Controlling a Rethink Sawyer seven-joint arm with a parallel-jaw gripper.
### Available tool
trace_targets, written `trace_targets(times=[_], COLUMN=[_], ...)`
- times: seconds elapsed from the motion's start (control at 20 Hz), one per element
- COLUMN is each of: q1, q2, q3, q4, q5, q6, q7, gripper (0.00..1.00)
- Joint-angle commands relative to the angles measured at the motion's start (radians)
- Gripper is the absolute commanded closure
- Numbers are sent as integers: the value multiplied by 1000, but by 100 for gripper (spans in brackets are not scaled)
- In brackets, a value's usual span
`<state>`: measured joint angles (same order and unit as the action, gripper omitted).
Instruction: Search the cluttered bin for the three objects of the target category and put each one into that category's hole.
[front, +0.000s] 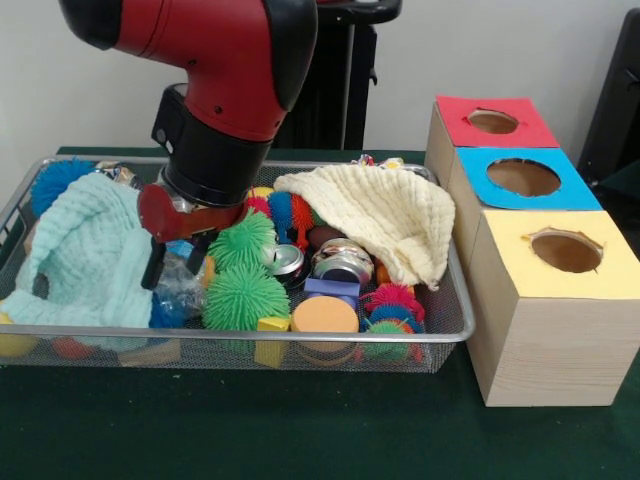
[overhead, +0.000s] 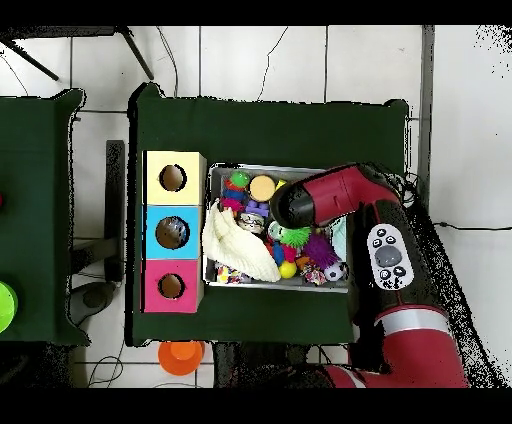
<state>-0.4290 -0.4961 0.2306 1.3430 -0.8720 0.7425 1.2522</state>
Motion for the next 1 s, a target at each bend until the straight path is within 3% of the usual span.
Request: trace_targets(times=[0.05,0.3,0.55,1.0], q1=[-1,-25,-77,-129], q2=[92,162,216,207], q3=[-33,-5,40,84], q4=[-24,-28,6,57], q5=[2,25,58,69], q6=[182,180,66,-88], q7=[-79,-86,-76,-74], gripper=[0,0,0,0])
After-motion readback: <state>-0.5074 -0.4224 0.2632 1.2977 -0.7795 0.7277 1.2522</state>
